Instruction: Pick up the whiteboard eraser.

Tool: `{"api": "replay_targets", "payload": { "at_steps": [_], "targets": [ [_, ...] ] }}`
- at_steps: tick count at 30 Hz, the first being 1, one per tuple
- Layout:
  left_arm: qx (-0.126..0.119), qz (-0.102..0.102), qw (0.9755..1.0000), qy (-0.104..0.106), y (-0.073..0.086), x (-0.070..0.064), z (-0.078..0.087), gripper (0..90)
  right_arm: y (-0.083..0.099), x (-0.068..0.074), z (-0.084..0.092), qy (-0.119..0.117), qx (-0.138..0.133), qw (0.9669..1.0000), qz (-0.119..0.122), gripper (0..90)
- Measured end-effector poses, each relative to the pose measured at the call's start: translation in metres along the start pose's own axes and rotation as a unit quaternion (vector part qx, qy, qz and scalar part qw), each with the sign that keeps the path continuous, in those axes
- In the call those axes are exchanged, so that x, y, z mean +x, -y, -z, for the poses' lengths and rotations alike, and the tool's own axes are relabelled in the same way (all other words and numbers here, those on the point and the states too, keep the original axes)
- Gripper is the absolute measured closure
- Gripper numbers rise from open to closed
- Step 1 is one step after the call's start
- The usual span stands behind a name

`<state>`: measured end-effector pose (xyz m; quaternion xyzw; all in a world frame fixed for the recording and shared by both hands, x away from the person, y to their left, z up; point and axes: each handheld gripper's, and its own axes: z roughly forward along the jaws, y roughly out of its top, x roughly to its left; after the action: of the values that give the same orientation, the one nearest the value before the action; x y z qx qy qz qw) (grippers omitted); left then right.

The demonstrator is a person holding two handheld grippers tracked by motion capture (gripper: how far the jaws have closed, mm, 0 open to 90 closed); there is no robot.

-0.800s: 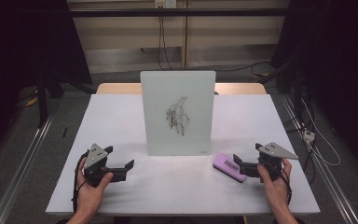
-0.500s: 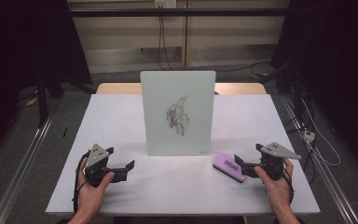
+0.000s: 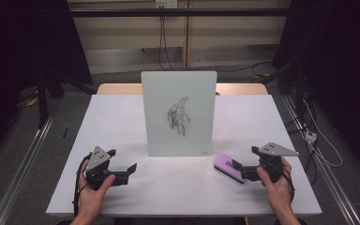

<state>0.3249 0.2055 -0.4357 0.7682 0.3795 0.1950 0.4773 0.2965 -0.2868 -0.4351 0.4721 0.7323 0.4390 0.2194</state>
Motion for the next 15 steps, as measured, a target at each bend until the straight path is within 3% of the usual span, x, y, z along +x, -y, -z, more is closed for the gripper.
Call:
{"api": "replay_targets", "payload": {
  "at_steps": [2, 7, 10, 15],
  "targets": [
    [0.0, -0.001, 1.0, 0.003, -0.001, 0.0, 0.0, 5.0, 0.001, 0.001, -0.003, 0.007, -0.009, 0.9999, 0.004, 7.4],
    [0.002, -0.012, 0.9999, 0.002, -0.001, 0.0, -0.001, 5.0, -0.001, 0.003, -0.009, -0.008, 0.001, 0.9999, -0.01, 7.8],
    [0.006, -0.009, 0.9999, 0.006, 0.0, 0.0, -0.003, 5.0, -0.003, 0.006, -0.012, 0.0, 0.011, 0.9999, 0.0, 9.6],
    [0.008, -0.009, 0.9999, 0.007, 0.0, 0.003, -0.004, 5.0, -0.012, 0.012, -0.014, -0.02, 0.033, 0.999, 0.023, 8.9]
  ]
}}
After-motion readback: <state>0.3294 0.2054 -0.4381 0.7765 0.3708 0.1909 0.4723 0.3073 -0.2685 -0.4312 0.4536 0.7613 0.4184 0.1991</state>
